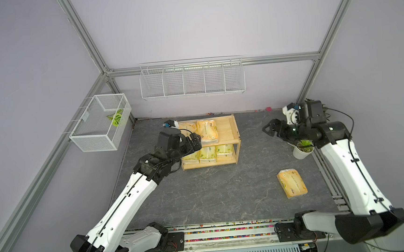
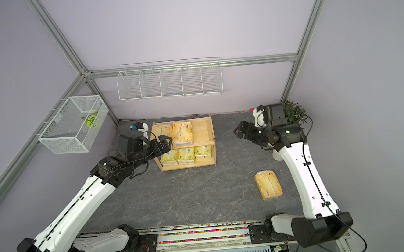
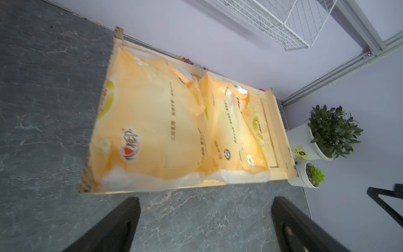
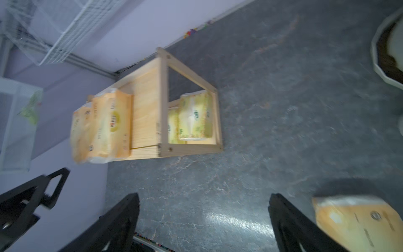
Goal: Place the tissue boxes on the shelf by color
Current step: Move the box of tissues to the center of the board.
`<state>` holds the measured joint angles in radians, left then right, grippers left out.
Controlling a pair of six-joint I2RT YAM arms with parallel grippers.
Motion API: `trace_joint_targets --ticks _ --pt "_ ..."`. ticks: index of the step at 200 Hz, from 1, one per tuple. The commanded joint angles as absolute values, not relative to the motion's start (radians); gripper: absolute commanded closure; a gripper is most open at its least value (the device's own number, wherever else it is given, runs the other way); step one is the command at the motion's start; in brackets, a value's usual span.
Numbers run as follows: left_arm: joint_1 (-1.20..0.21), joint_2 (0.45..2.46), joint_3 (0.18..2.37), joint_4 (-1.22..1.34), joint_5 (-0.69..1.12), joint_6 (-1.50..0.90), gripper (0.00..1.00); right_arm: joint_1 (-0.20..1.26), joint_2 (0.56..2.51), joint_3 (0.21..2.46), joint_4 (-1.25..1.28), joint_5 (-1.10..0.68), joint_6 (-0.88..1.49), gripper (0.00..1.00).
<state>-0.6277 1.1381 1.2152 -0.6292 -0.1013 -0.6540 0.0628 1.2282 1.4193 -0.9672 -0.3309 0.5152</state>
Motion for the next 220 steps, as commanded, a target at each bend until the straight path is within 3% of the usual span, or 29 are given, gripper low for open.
trace_joint_targets --ticks 1,64,155,220 --pt "-0.709 1.124 1.181 -0.623 -0.188 -0.692 0.00 -0.031 1.135 1.243 -0.954 -0.337 0.500 0.02" --pt "-0.824 1.158 1.134 -0.577 -0.201 -0.726 0.00 -0.232 1.036 0.909 -0.915 -0.155 0.489 0.02" --pt "-0.823 1.172 1.109 -0.513 -0.142 -0.702 0.00 -0.416 1.171 0.767 -0.752 0.023 0.641 0.02" --pt "-0.824 1.178 1.123 -0.509 -0.133 -0.685 0.00 -0.408 1.314 0.686 -0.608 -0.109 0.680 0.04"
